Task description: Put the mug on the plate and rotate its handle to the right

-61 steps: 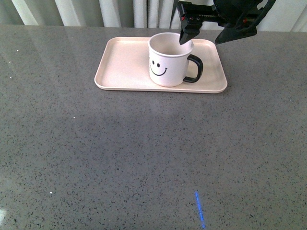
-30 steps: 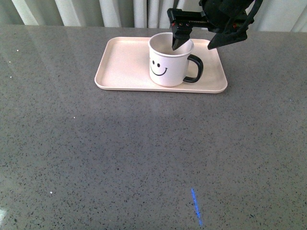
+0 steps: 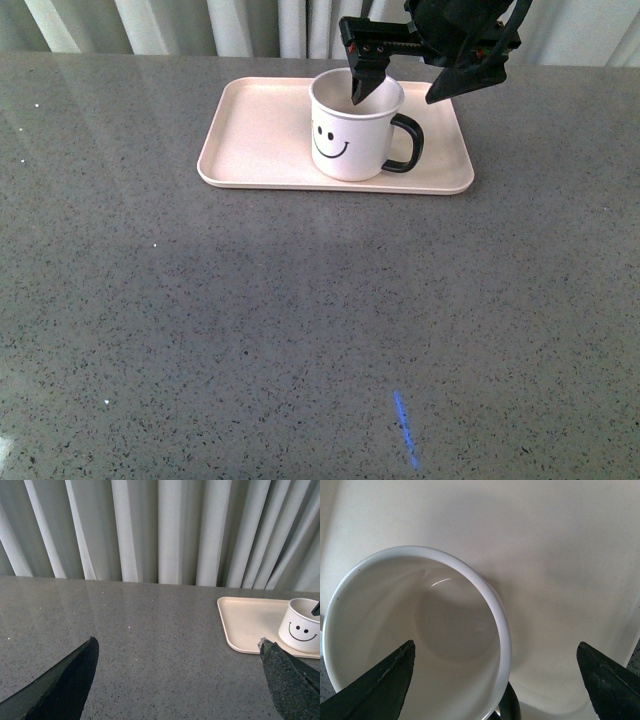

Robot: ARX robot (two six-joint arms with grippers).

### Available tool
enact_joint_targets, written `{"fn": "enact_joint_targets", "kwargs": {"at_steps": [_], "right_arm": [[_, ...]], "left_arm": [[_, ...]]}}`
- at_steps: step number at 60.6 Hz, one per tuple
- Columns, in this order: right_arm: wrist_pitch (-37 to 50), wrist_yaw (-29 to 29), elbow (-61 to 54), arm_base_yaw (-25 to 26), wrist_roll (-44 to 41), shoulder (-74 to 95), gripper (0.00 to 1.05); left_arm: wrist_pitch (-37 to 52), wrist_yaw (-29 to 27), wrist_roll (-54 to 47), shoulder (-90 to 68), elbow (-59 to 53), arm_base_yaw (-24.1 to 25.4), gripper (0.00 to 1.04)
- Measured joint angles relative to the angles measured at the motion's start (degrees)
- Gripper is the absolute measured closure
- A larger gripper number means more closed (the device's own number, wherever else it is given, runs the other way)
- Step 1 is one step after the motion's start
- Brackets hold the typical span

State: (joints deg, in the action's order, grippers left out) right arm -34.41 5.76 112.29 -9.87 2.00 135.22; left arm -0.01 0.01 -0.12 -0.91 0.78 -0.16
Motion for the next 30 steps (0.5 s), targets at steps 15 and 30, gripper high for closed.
{"fn": "enact_joint_targets", "kwargs": {"at_steps": [15,30], "right_arm": [[-0.66,-0.28,0.68,-0.26,0.33,0.55,0.24],[-1.31,-0.68,1.36,-0.39,0.74,1.20,0.53]], "left_arm": [[0.00,0.00,0.00,0.00,0.00,0.00,0.09],[-0.02,0.00,0.00,0.00,0.00,0.00,0.09]]}}
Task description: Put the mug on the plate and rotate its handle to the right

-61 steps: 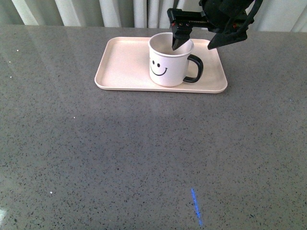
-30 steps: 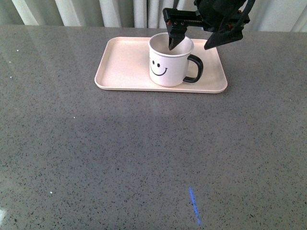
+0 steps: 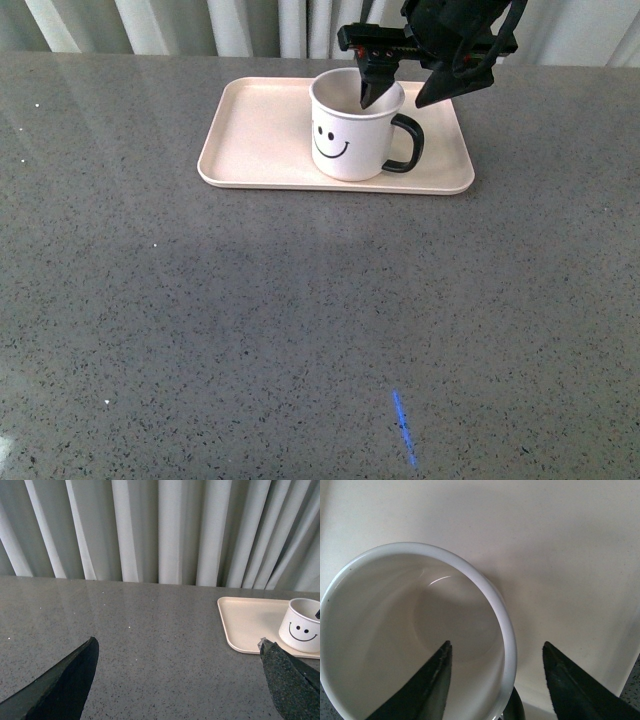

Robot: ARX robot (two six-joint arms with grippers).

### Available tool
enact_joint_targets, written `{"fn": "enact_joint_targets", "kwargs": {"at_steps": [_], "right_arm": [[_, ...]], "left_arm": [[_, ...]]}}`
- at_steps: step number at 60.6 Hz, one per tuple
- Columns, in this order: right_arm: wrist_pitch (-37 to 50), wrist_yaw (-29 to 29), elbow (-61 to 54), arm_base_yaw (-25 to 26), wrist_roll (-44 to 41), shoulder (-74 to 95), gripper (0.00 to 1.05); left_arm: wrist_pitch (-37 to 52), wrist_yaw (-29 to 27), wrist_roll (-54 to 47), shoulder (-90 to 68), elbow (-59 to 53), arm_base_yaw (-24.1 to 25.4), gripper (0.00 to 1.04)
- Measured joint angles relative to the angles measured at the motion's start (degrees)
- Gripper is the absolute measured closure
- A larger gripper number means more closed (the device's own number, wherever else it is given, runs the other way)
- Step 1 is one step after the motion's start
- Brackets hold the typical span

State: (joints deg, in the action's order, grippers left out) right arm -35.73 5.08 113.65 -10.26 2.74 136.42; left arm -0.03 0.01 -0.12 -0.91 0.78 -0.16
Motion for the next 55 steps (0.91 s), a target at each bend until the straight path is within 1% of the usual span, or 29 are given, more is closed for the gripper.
{"fn": "enact_joint_targets", "kwargs": {"at_steps": [6,7,12,16,23,38,47,55], "right_arm": [[-0.22,-0.22,0.46,-0.11,0.20,0.28,0.65],[-0.37,-0.24,0.66,-0.13,0.31,0.44,0.69],[-0.70,-0.44,1.18,-0.22,0.55,0.72,0.79],[-0.94,-0.61,1.62,-0.26,0.79,0.94,0.90],[-1.46,-0.33,2.25,-0.28,1.14,1.14,1.03],[-4.76,2.32,7.58,0.17,2.36,1.33,1.03],[-6.78,2.73,9.22,1.03,-1.27,1.22,1.03],[-8.35,3.85,9.51,2.19,-6.62,1.22,1.03]], "left_arm": [[0.02,0.00,0.00,0.00,0.00,0.00,0.09],[0.00,0.00,0.00,0.00,0.00,0.00,0.09],[0.02,0.00,0.00,0.00,0.00,0.00,0.09],[0.00,0.00,0.00,0.00,0.00,0.00,0.09],[0.02,0.00,0.00,0.00,0.00,0.00,0.09],[0.02,0.00,0.00,0.00,0.00,0.00,0.09],[0.02,0.00,0.00,0.00,0.00,0.00,0.09],[0.02,0.00,0.00,0.00,0.00,0.00,0.09]]}}
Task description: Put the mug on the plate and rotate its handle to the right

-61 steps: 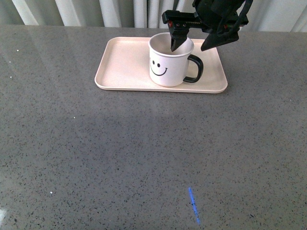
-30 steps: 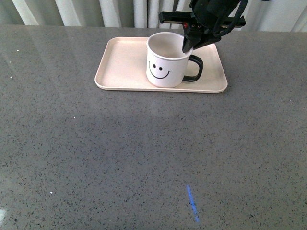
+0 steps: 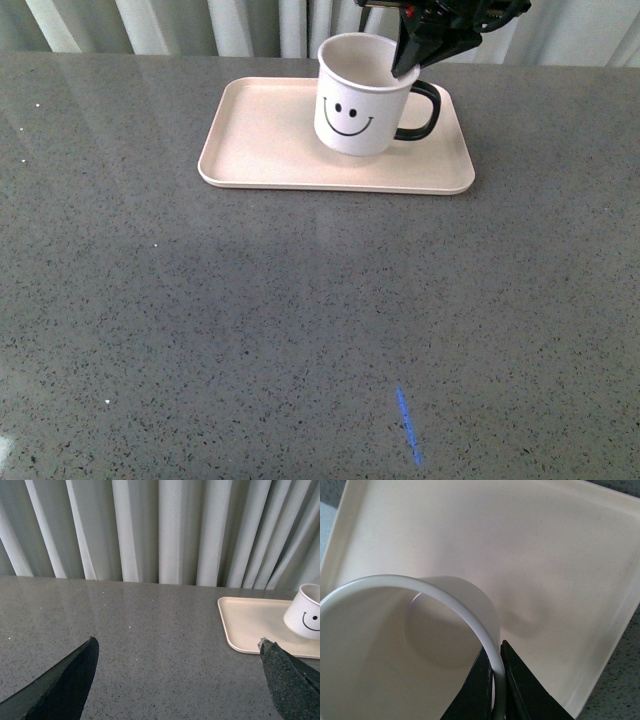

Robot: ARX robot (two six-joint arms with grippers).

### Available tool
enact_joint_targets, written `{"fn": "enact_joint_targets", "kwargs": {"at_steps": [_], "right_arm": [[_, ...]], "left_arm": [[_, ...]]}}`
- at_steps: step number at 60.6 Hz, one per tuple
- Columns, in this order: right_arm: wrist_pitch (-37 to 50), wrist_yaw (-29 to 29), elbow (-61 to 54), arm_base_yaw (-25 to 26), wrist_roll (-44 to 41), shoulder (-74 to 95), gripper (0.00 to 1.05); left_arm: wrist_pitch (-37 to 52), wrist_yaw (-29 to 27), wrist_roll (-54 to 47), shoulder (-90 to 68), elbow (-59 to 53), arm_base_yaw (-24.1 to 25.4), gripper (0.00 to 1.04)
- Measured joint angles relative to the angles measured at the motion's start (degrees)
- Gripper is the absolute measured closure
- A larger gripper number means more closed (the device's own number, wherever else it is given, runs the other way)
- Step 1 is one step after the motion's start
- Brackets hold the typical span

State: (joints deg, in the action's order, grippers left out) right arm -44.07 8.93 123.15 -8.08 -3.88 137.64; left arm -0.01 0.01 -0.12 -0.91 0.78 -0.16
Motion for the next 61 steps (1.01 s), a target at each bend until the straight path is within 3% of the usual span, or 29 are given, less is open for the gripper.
{"fn": "enact_joint_targets", "kwargs": {"at_steps": [23,61], "right_arm": [[-5.44,3.52,7.89,2.08,-14.08,2.51,1.03],[-12.72,4.61,22.67,1.42,-19.76,13.22,1.03]], "left_arm": [[0.00,0.00,0.00,0.00,0.00,0.00,0.09],[0.00,0.00,0.00,0.00,0.00,0.00,0.09]]}}
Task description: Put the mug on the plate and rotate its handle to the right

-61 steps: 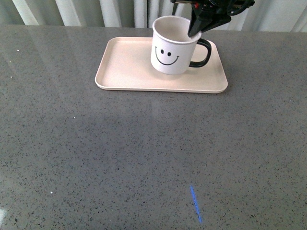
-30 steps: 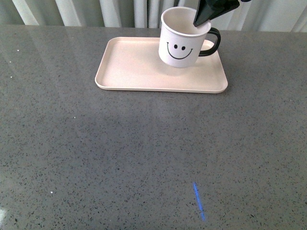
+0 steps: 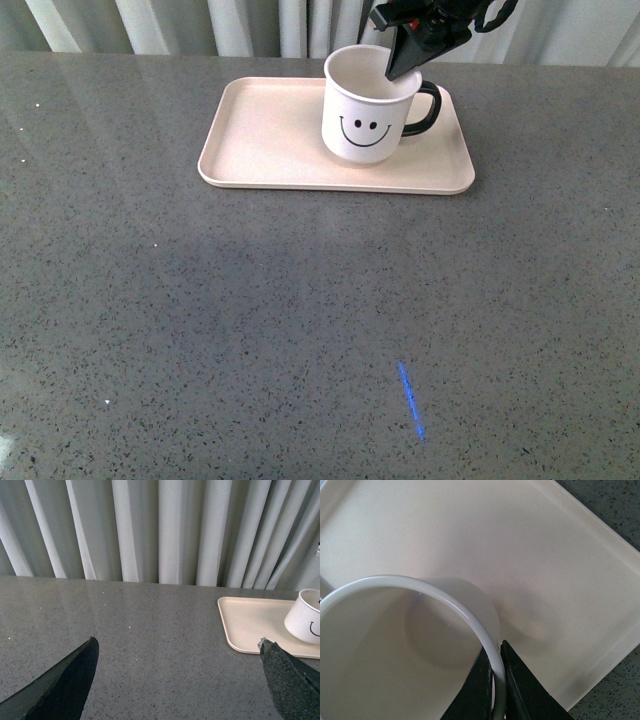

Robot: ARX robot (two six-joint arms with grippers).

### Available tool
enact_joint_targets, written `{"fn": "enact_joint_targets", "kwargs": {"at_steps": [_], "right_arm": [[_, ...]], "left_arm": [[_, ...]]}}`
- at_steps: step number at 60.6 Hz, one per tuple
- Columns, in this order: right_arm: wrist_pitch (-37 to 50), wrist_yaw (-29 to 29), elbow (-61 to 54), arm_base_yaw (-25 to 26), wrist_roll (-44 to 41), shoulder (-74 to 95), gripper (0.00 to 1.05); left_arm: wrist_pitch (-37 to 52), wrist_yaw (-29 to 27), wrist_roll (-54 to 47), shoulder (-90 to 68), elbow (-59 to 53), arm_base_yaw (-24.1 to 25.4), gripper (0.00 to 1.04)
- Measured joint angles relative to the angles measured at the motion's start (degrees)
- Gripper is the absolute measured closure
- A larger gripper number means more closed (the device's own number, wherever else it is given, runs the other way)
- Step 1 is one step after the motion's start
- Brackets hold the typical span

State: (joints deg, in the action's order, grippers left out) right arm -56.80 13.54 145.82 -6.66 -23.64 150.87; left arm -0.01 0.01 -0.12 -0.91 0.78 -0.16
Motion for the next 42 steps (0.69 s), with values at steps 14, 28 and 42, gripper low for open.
{"fn": "enact_joint_targets", "kwargs": {"at_steps": [14,28,42], "right_arm": [[0.09,-0.17,0.15,-0.13,-0.61,0.26,1.03],[0.07,-0.37,0.15,-0.50,-1.53,0.44,1.03],[0.55,-0.94,-0.35,-0.74,-1.92,1.03,1.03]], "left_arm": [[0.00,0.00,0.00,0.00,0.00,0.00,0.09],[0.00,0.00,0.00,0.00,0.00,0.00,0.09],[0.00,0.00,0.00,0.00,0.00,0.00,0.09]]}}
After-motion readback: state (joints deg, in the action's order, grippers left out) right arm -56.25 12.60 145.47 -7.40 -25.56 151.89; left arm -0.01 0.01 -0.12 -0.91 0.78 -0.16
